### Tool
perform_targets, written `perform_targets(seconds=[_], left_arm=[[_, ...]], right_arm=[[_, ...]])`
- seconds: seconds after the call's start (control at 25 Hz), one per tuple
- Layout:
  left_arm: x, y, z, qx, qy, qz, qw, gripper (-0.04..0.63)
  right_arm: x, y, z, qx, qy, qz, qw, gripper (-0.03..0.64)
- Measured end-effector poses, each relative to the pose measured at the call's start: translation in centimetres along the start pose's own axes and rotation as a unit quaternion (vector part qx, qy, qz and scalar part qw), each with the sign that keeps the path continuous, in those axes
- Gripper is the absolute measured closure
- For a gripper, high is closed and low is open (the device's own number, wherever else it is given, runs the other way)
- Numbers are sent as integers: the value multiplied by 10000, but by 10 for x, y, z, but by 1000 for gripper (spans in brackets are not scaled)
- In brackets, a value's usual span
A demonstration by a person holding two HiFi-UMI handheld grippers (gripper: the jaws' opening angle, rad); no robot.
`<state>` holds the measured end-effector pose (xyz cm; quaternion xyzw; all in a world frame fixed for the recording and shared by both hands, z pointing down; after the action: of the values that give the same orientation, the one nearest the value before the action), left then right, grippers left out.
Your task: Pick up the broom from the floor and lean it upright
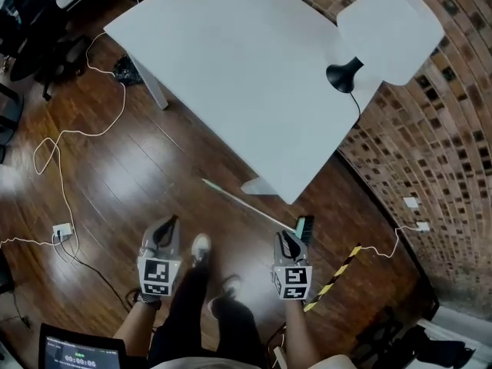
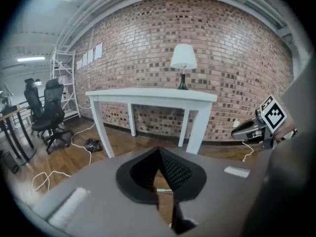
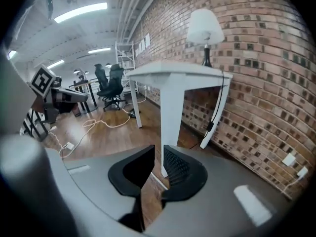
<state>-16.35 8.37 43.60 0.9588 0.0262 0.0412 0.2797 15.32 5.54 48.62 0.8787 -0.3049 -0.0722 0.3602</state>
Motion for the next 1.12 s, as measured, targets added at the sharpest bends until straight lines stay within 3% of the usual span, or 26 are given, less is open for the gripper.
perform_targets(seconds=[0.16, 0.44, 0.68, 0.84, 1.12], left_arm=[[-24, 53, -58, -353, -187, 332, 9987, 594], [-38, 90, -139, -814, -287, 333, 9957, 595], [-41, 126, -205, -1023, -422, 179, 9937, 595], [-45, 142, -249, -1126, -473, 130, 9924, 595], [-48, 178, -317, -1242, -706, 253, 9894, 594]], right_arm=[[3, 85, -36, -420, -367, 260, 9981, 538], [-6, 203, -101, -1109, -702, 942, 9869, 534], [-17, 281, -157, -1886, -1252, 1373, 9643, 523], [-21, 332, -201, -2372, -1774, 1591, 9418, 521], [-8, 415, -263, -2931, -2108, 1603, 9187, 509]])
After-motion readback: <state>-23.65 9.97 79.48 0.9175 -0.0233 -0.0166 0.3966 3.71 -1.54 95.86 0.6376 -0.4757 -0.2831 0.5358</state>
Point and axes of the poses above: the fingertips, and each gripper's own axes: y forward along the fingers, x to its right, z out of its top, the point moved 4 cm from there along -y, backward along the fingers, and after that the axes turned 7 degrees about z, right-handed, at the moved point
